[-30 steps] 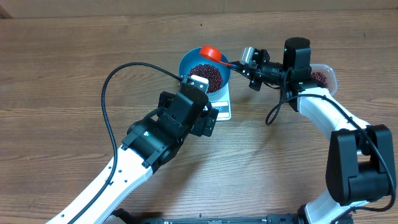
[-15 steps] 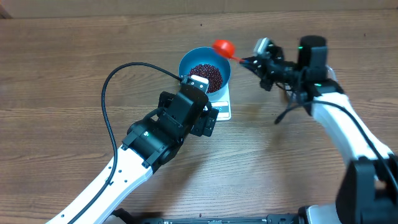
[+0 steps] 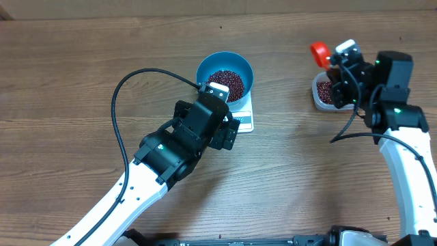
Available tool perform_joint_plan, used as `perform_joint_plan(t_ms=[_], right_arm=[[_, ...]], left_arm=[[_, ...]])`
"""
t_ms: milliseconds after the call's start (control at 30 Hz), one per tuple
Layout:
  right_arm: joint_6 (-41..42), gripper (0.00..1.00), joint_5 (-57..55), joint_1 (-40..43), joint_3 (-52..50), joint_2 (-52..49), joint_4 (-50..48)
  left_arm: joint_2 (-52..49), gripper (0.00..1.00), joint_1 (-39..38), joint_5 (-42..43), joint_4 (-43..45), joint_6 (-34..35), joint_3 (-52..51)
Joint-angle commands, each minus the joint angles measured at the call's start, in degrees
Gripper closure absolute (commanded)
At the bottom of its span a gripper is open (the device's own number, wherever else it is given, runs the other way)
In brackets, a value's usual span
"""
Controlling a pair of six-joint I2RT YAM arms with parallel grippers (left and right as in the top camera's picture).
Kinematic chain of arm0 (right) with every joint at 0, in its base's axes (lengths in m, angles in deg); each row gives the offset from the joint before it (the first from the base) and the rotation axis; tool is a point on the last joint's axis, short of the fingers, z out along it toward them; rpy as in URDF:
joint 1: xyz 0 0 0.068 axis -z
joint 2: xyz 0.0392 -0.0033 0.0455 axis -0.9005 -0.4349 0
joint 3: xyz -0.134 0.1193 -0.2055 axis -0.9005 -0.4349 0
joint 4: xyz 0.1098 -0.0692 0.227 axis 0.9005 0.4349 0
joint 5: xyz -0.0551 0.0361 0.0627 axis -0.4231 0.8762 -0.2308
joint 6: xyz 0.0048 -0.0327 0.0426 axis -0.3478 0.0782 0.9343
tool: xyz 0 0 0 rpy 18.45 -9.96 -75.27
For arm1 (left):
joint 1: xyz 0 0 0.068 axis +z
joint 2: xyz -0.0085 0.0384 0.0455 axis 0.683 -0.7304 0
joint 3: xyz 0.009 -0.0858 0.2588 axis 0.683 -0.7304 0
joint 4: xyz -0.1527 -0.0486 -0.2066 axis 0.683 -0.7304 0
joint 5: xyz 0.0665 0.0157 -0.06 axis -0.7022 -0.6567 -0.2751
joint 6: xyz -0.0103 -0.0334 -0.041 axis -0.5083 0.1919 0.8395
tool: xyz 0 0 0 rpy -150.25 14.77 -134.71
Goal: Scoop item into bowl and weigh 150g on scale
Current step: 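Move the empty scoop back right over the bean tub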
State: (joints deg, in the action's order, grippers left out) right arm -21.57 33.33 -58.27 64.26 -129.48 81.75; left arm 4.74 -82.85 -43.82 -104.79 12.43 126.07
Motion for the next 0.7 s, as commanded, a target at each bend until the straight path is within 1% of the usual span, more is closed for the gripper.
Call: perform_joint_plan(t_ms=[0, 300, 467, 667], right_arm=[[1.84, 0.96, -3.85, 2.86, 0.17, 0.98, 2.12], [1.79, 0.96, -7.28, 7.39, 0.17, -0.26, 6.12], [1.81, 0.96, -7.43, 8.59, 0.17, -4.39, 6.62], [1.84, 0.96, -7.28, 8.59, 0.17, -12.37, 6.29]], left_arm=[[0.83, 0.01, 0.00, -0.76, -0.09, 0.37, -0.15], [0.83, 0.01, 0.00, -0.76, -0.22, 0.39, -0.15], [0.83, 0.01, 0.00, -0.76, -0.24, 0.37, -0.15], [0.83, 0.00, 0.00, -0.76, -0.22, 0.39, -0.15]])
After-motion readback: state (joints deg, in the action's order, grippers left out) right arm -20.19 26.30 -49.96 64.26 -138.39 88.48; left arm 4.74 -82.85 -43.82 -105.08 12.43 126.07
